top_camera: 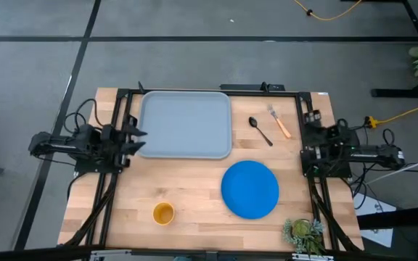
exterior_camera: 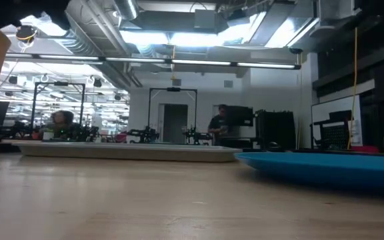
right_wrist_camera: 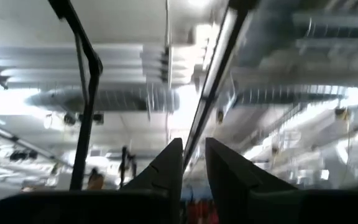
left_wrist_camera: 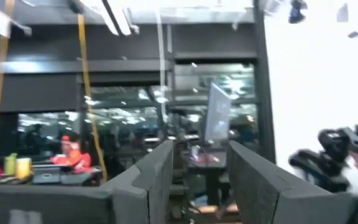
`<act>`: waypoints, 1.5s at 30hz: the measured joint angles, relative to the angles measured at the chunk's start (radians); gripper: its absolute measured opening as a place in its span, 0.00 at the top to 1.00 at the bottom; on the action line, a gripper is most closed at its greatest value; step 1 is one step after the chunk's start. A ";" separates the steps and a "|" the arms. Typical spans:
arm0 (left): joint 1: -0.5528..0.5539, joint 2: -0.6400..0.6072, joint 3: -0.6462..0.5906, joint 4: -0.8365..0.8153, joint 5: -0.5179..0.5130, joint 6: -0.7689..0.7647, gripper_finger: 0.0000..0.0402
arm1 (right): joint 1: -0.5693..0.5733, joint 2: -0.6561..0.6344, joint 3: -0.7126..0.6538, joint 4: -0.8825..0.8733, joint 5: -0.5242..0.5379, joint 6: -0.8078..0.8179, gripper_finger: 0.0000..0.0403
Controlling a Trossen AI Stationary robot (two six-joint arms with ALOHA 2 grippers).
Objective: Pick and place plate/cup/fork/spoon on tray
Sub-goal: Put the yellow cup on the gray tray
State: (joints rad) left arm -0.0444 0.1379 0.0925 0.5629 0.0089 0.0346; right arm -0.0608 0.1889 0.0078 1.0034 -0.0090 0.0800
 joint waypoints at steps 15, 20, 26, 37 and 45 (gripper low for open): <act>-0.111 0.584 0.508 -0.678 0.136 -0.049 0.64 | 0.000 0.261 0.000 -0.076 0.009 0.180 0.81; -0.183 0.748 0.727 -1.085 0.105 -0.074 0.64 | 0.000 0.266 0.000 -0.217 0.007 0.204 0.82; -0.323 0.887 0.845 -1.155 0.105 -0.059 0.64 | 0.000 0.266 0.000 -0.335 0.007 0.259 0.81; -0.499 1.132 0.840 -1.202 -0.038 -0.333 0.64 | 0.000 0.266 0.000 -0.413 0.008 0.284 0.81; -0.542 1.243 0.839 -1.207 -0.041 -0.456 0.64 | 0.000 0.266 0.000 -0.458 0.008 0.283 0.81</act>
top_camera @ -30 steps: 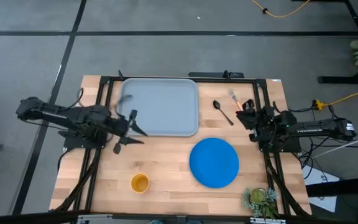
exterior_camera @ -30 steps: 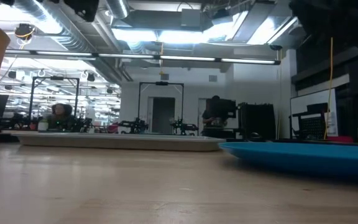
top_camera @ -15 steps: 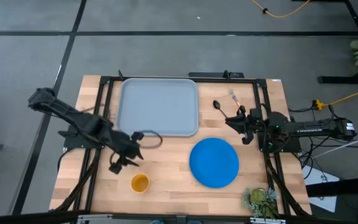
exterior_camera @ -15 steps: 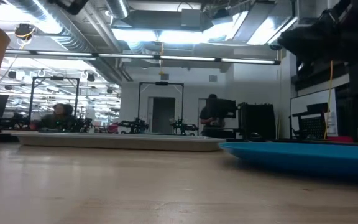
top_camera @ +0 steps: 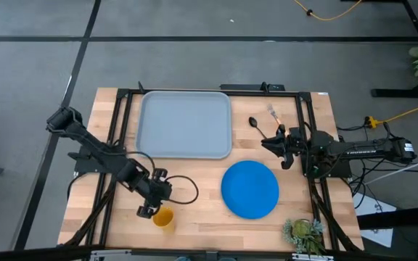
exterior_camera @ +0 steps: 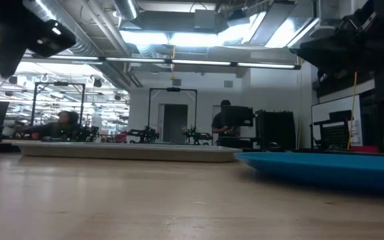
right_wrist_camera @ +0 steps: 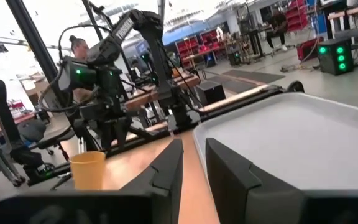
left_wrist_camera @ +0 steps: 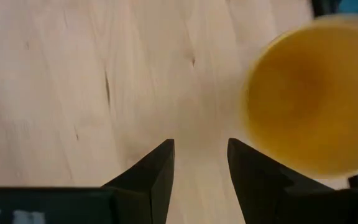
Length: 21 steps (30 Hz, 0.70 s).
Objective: Pick and place plate/cup/fork/spoon on tray
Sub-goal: Put the yellow cup on the gray tray
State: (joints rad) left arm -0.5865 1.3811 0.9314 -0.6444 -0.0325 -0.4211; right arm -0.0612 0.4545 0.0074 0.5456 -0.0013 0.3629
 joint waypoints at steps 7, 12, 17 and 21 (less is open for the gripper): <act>0.003 -0.010 0.002 0.006 -0.038 -0.044 0.64 | 0.000 0.000 0.000 -0.036 0.003 0.024 0.81; 0.005 -0.009 0.021 -0.004 -0.054 -0.044 0.64 | 0.000 0.000 0.000 -0.049 0.019 0.083 0.82; 0.006 -0.009 0.027 -0.010 -0.075 -0.043 0.64 | 0.000 0.001 0.000 -0.053 0.018 0.096 0.81; 0.006 -0.009 0.027 -0.010 -0.087 -0.041 0.64 | 0.000 0.001 0.000 -0.053 0.018 0.075 0.81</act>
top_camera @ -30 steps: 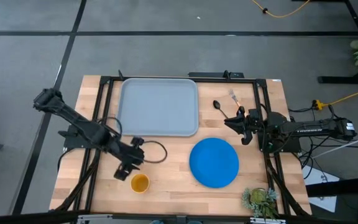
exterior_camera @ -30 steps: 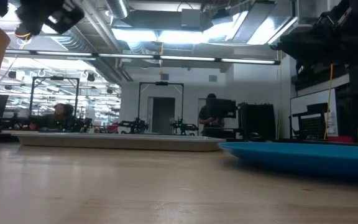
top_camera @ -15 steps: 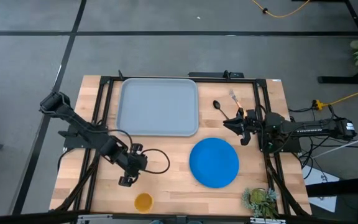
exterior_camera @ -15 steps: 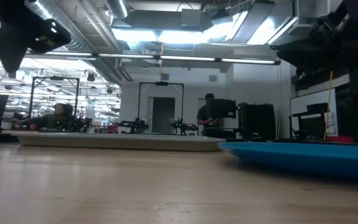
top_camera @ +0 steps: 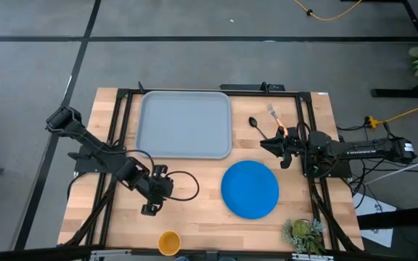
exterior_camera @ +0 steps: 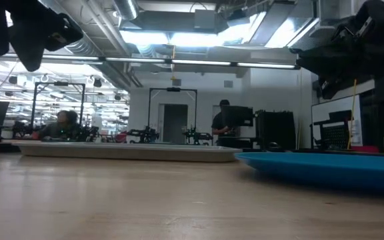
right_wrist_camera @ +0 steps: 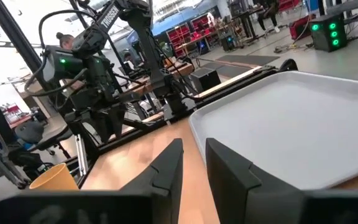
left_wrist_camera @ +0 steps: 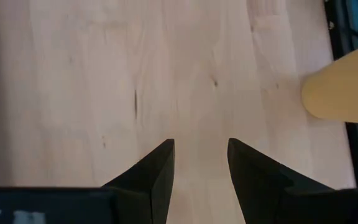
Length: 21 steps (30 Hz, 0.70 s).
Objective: Pick and place plate/cup/fork/spoon on tray
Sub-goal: Put the yellow cup on the gray tray
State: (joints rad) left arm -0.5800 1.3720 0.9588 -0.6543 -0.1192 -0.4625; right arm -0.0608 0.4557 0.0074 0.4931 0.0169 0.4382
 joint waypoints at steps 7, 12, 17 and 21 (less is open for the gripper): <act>0.003 0.000 0.034 0.004 0.098 -0.007 0.64 | 0.000 0.001 0.000 0.011 0.027 0.011 0.81; -0.002 0.000 0.184 -0.006 0.133 0.022 0.64 | 0.000 0.001 0.000 0.012 0.047 0.055 0.81; -0.077 0.015 0.322 -0.085 0.055 0.102 0.64 | 0.000 0.001 0.000 0.012 -0.007 0.055 0.81; -0.151 0.068 0.376 -0.102 -0.035 0.042 0.64 | 0.000 0.001 0.000 0.011 -0.020 0.053 0.81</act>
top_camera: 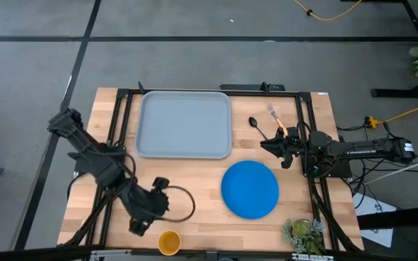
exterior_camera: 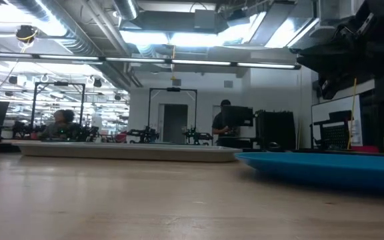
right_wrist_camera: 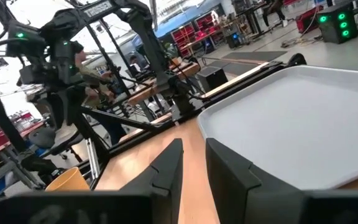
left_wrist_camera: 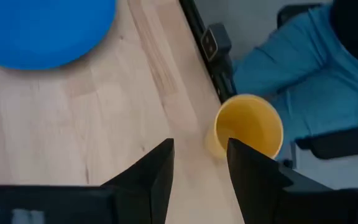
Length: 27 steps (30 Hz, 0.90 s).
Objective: Pick and place plate/cup/fork/spoon on tray
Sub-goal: Put the yellow cup on the gray tray
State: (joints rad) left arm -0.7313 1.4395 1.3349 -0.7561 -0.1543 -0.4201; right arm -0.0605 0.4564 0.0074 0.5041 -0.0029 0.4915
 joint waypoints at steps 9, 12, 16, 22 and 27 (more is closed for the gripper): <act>-0.042 0.180 0.013 0.006 -0.019 -0.219 0.64 | 0.000 0.000 0.000 -0.011 0.000 -0.028 0.81; -0.041 0.207 0.013 0.014 -0.020 -0.261 0.64 | 0.000 0.000 0.000 -0.016 0.000 -0.026 0.81; -0.044 0.211 0.013 0.048 -0.020 -0.285 0.64 | 0.000 0.000 0.000 -0.048 0.000 -0.024 0.81; -0.061 0.211 0.013 0.086 -0.021 -0.295 0.64 | 0.000 0.000 0.000 -0.116 0.000 0.010 0.81; -0.077 0.211 0.013 0.087 -0.084 -0.337 0.64 | 0.000 0.000 0.000 -0.147 -0.007 0.030 0.81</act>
State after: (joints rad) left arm -0.8083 1.6505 1.3476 -0.6688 -0.2380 -0.7570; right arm -0.0605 0.4564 0.0074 0.3567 -0.0097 0.5219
